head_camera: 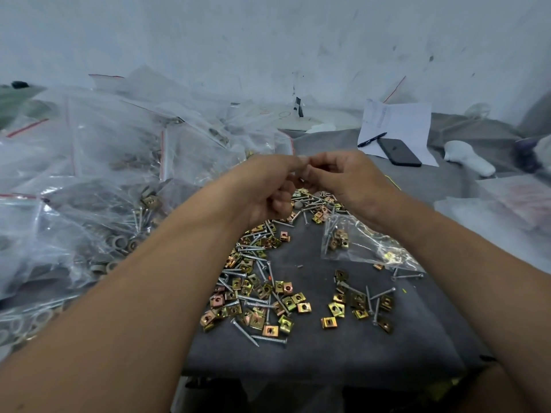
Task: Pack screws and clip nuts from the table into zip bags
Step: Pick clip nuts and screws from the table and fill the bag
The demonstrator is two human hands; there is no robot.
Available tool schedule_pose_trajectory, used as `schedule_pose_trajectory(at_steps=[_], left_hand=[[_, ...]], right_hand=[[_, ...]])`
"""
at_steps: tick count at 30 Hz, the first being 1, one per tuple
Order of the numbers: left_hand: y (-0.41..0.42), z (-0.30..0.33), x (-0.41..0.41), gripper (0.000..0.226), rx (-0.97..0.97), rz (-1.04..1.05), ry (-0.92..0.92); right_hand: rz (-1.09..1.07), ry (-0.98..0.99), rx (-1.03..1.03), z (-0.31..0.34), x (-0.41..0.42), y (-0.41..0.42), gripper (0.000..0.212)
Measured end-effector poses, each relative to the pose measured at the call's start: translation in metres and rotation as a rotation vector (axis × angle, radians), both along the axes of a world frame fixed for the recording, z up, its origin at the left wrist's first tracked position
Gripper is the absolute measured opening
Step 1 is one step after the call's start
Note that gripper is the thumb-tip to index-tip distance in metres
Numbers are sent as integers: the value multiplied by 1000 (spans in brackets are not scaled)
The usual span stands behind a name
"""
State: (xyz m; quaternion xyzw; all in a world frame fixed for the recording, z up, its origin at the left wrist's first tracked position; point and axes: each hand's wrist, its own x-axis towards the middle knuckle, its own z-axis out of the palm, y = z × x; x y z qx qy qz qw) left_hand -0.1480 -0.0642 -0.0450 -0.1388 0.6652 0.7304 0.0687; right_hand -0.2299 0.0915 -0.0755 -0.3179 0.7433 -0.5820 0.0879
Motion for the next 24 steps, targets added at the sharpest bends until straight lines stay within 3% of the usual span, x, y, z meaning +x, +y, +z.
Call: schedule_pose_trajectory(at_steps=[4, 12, 16, 20, 24], left_hand=[[-3, 0, 1, 24, -58, -7, 40], [-14, 3, 0, 34, 49, -20, -29], [-25, 6, -2, 34, 364, 73, -56], [-20, 3, 2, 23, 723, -9, -73], [0, -4, 4, 26, 812, -108, -106]], right_hand=[[-32, 45, 5, 7, 5, 3, 17], [-5, 3, -15, 11, 6, 12, 20], [-82, 20, -74, 17, 1, 22, 19], [46, -267, -406, 19, 3, 23, 18], [94, -364, -442, 21, 9, 16, 16]])
